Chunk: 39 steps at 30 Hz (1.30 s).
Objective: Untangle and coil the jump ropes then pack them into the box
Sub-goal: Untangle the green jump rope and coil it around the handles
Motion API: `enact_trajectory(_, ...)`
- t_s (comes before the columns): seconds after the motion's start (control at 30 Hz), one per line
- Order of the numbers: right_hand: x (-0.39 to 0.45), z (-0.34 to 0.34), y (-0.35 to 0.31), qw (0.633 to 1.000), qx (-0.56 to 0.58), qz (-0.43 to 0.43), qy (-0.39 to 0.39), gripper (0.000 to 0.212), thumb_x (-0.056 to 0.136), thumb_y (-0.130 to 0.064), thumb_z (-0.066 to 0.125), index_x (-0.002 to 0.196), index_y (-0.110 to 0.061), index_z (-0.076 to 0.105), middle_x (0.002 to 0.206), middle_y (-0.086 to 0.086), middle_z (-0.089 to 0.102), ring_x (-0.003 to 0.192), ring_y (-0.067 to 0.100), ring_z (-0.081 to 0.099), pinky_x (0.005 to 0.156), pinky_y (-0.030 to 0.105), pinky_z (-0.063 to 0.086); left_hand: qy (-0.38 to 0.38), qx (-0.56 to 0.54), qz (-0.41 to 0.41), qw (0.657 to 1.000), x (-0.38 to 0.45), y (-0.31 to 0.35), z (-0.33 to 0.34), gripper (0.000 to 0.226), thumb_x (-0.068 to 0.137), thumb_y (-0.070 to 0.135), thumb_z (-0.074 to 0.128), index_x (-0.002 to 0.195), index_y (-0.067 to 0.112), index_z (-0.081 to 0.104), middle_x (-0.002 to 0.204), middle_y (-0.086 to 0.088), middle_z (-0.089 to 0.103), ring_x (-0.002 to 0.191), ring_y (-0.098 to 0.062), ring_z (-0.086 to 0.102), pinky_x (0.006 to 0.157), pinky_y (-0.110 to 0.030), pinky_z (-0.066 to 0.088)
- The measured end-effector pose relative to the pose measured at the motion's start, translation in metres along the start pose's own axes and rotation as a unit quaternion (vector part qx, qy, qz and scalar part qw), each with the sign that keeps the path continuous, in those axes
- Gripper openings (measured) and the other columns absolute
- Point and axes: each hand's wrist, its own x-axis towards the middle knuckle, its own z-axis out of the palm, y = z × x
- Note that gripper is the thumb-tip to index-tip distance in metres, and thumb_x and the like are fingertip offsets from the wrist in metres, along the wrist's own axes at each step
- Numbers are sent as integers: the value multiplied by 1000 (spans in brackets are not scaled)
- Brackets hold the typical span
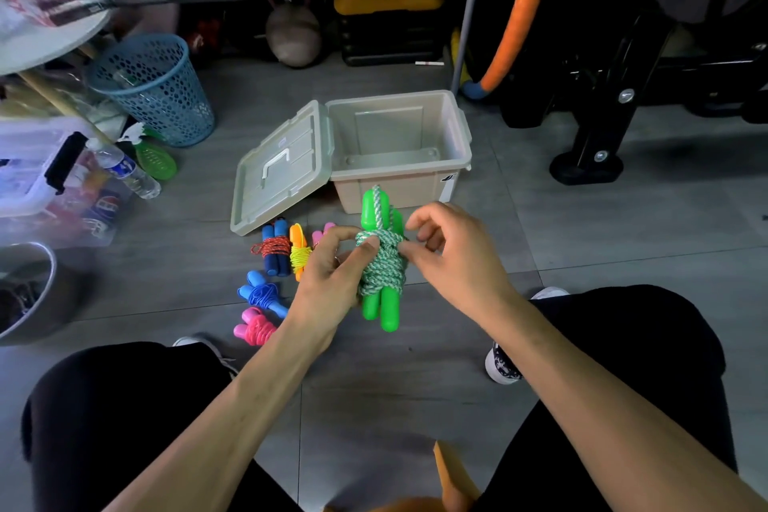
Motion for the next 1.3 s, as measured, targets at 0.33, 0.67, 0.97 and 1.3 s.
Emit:
enact_trajectory(0.33,-2,3,-13,993,70,97,-4,25,73,-33,85,76,-11,75,66,-3,71,62,8,68,61,26,54,10,-42,41,998,-3,-3,3,14,92,2,56,104,7,51,90,-18,65,83,-31,62,80,-65,49)
enact_trajectory(0.67,-10,13,-23,984,60,169,8,14,70,-19,72,65,-16,60,52,-8,56,48,5,49,47,16,38,-22,-43,45,998,-2,-13,1,24,81,11,58,104,14,56,98,-22,62,92,-40,58,87,-68,43)
enact_trajectory(0.97,-5,5,-23,982,76,143,-98,16,81,-17,62,66,-11,60,52,-5,55,46,5,43,47,17,33,-42,-35,46,997,0,-13,-1,35,80,19,61,112,10,50,93,-13,62,82,-31,62,63,-44,50)
enact_trajectory(1.3,-14,7,-28,968,104,151,-173,26,85,-16,56,59,-19,50,50,-12,47,53,6,39,52,24,31,51,-138,-30,989,14,-15,5,27,71,14,56,97,10,55,97,-18,54,70,-27,57,55,-36,49)
